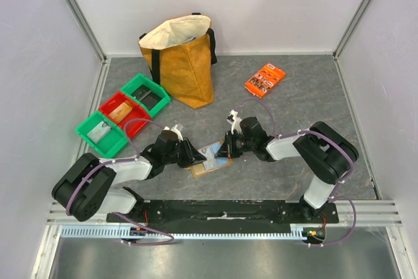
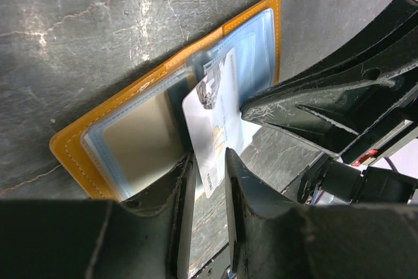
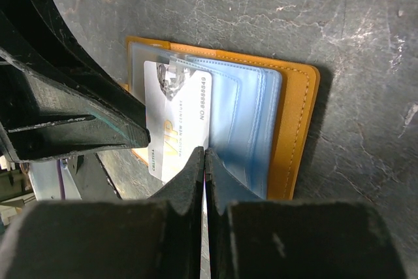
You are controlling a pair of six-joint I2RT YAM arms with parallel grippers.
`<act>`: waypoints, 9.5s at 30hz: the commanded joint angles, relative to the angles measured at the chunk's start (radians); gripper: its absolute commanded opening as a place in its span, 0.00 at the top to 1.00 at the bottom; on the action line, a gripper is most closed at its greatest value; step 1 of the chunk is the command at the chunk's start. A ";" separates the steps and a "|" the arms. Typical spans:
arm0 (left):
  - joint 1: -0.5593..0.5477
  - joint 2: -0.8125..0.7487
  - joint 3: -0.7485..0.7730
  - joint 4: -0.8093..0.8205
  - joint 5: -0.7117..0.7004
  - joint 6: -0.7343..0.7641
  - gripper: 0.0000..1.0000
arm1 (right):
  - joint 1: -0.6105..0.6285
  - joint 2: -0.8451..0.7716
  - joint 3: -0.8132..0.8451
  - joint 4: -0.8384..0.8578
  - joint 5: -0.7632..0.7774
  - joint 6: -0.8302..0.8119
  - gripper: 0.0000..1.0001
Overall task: Take the credit cards out of the card holder
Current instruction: Remove the credit card from the card holder, then place the credit card in the storage box, then remove the credit card from the card holder.
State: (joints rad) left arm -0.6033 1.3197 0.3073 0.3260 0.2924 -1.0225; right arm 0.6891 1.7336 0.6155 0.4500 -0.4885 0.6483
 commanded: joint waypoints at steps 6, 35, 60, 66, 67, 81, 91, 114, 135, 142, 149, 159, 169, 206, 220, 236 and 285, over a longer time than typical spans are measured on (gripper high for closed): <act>0.000 0.058 -0.007 0.105 0.011 -0.041 0.92 | 0.001 0.026 -0.039 -0.053 0.057 -0.007 0.96; 0.059 -0.448 0.116 -0.495 0.079 0.338 0.98 | -0.071 -0.390 0.065 -0.411 0.123 -0.283 0.64; 0.056 -0.269 0.642 -0.857 0.680 1.072 0.98 | -0.040 -0.447 0.412 -0.685 -0.476 -0.687 0.26; 0.056 -0.223 0.696 -0.918 0.657 1.116 0.91 | -0.020 -0.421 0.431 -0.685 -0.486 -0.688 0.95; 0.056 -0.227 0.694 -0.909 0.625 1.095 0.86 | -0.023 -0.425 0.429 -0.683 -0.466 -0.687 1.00; 0.085 -0.585 0.368 -0.366 0.083 0.569 0.17 | -0.089 -0.539 0.175 -0.085 -0.249 -0.097 1.00; 0.085 -0.643 0.256 -0.223 0.056 0.435 0.17 | -0.085 -0.545 0.037 0.249 -0.148 0.203 1.00; 0.071 -0.599 0.098 0.170 0.067 0.156 0.70 | -0.026 -0.442 -0.037 0.539 -0.059 0.421 1.00; 0.474 -0.616 0.266 -0.554 -0.193 0.274 0.98 | -0.033 -0.664 0.021 -0.204 0.162 -0.108 0.02; 0.916 -0.551 0.325 -0.674 -0.021 0.345 0.98 | 0.072 -0.761 0.021 -0.370 0.339 -0.254 0.02; 1.223 -0.484 0.418 -0.771 0.020 0.450 0.98 | 0.184 -0.819 0.000 -0.407 0.426 -0.312 0.02; 1.349 -0.294 0.509 -0.759 0.057 0.506 0.98 | 0.267 -0.884 -0.010 -0.433 0.513 -0.363 0.02; 1.358 -0.143 0.558 -0.740 -0.045 0.581 0.98 | 0.270 -0.898 -0.010 -0.448 0.539 -0.381 0.02; 1.357 0.081 0.449 -0.337 -0.042 0.607 0.69 | 0.268 -0.786 0.023 -0.473 0.516 -0.432 0.02; 1.312 -0.094 0.527 -0.485 -0.222 0.637 0.47 | 0.268 -0.786 0.033 -0.490 0.519 -0.435 0.02; 0.815 -0.445 0.547 -0.660 -0.078 0.564 0.34 | 0.268 -0.645 0.113 -0.590 0.565 -0.414 0.02; 0.083 -0.255 -0.051 -0.274 -0.001 0.303 0.98 | 0.472 0.050 0.492 -0.692 0.953 -0.256 0.02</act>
State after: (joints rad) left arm -0.5129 1.0779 0.2771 -0.0025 0.2680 -0.6849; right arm 1.1465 1.7576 1.0592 -0.2199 0.4129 0.3714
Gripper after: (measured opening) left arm 0.091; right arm 0.980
